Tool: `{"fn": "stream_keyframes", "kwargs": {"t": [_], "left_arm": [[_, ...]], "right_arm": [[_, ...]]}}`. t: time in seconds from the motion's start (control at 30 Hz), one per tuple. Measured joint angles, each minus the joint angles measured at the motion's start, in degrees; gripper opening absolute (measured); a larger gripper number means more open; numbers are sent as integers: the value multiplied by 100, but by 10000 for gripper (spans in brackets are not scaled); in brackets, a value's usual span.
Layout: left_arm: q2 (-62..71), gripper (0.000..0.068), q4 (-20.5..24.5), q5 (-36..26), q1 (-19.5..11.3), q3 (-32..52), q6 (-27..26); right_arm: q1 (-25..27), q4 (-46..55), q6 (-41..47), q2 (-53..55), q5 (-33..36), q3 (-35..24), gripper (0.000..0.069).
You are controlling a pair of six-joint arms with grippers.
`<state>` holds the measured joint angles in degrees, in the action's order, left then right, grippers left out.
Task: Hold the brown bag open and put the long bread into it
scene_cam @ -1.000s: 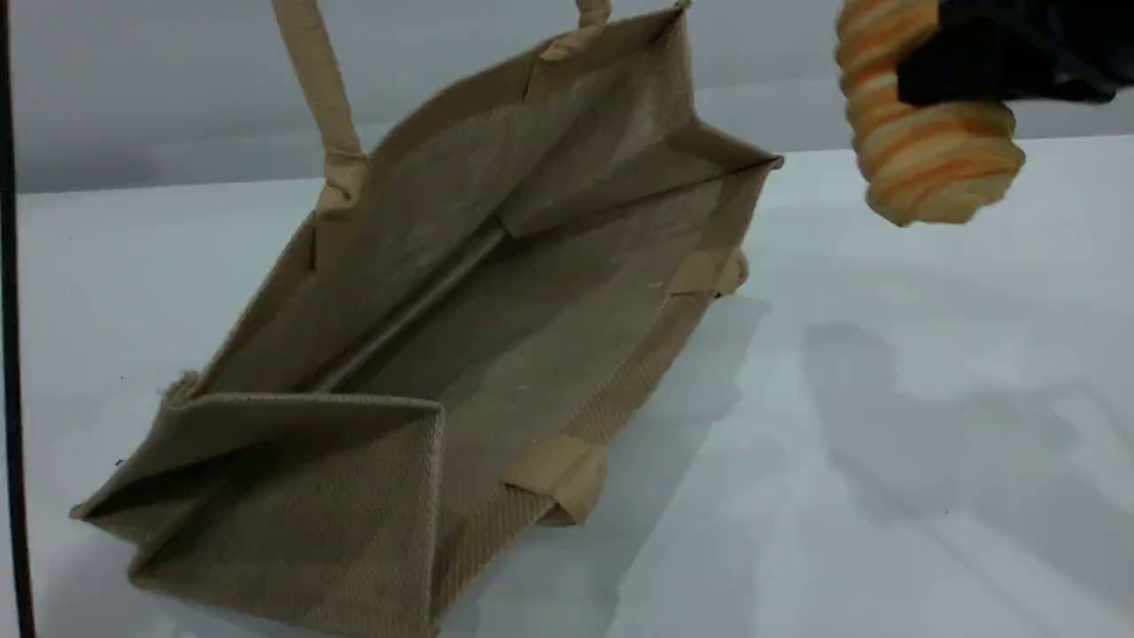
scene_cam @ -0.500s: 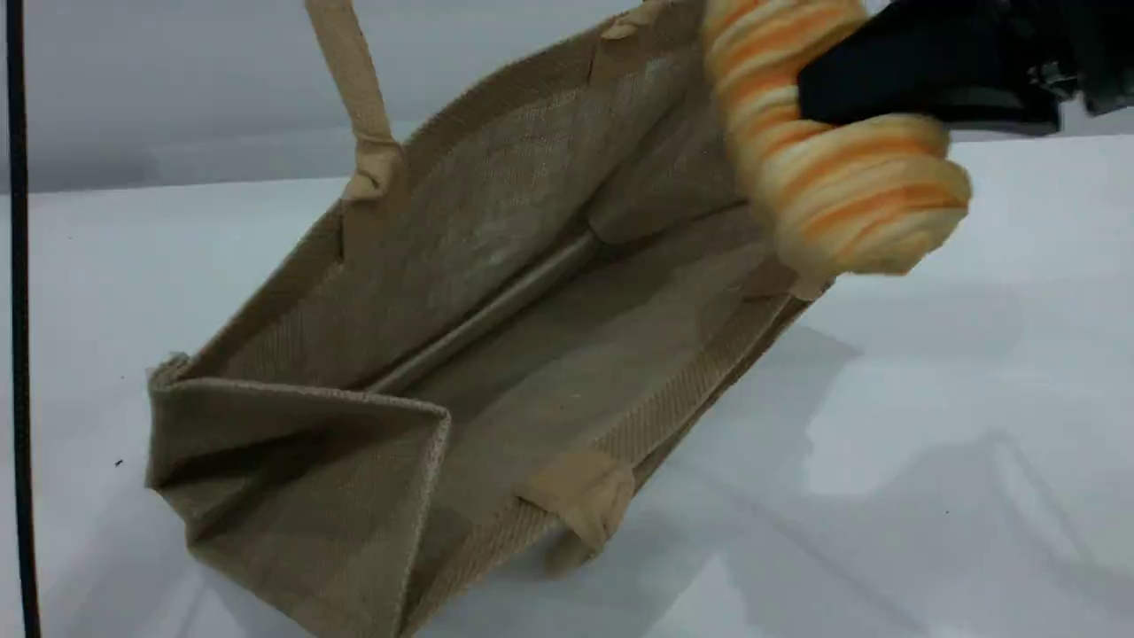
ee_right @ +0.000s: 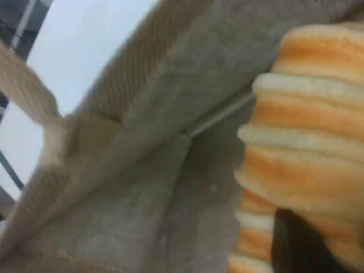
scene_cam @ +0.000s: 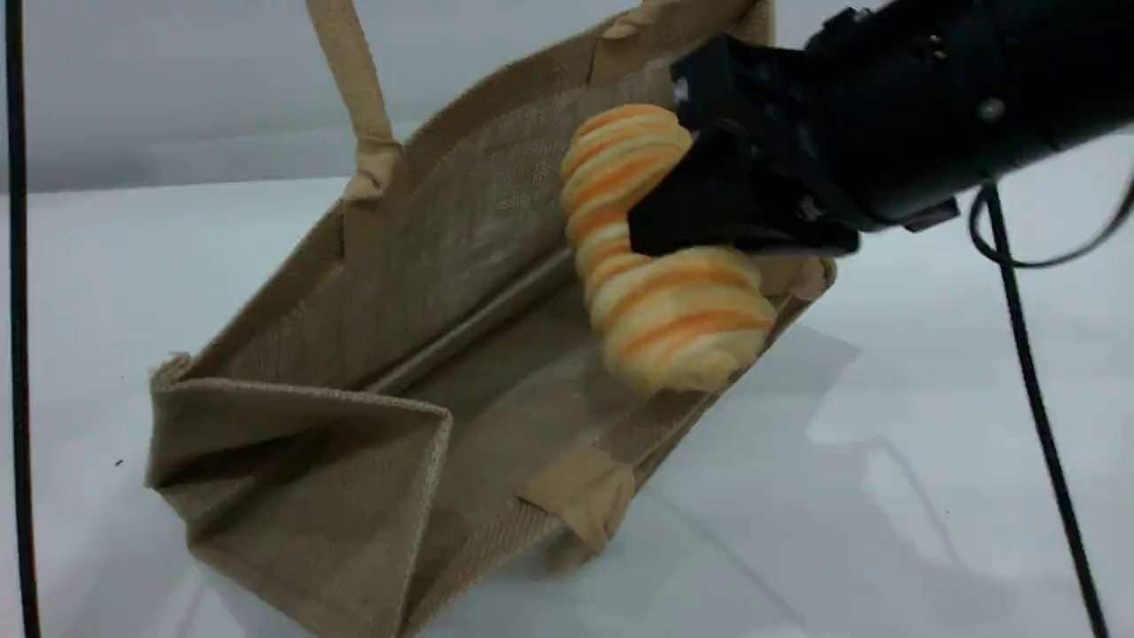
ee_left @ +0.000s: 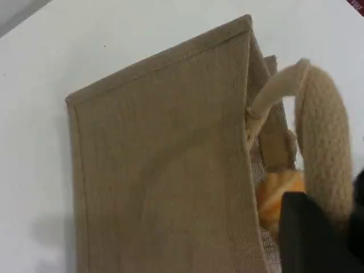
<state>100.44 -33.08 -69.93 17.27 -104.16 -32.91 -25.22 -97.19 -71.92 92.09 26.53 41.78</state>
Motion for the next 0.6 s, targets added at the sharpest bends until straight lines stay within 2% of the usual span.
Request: {"fn": "stream_keyframes", "kwargs": {"t": [0.17,0.6], "left_arm": [[0,83,4,0,0,0,0],[0,83,4,0,0,0,0]], "right_arm": [[0,-297,35,359,-156,344,78],[0,-282,100,1741,-283,1307,75]]}}
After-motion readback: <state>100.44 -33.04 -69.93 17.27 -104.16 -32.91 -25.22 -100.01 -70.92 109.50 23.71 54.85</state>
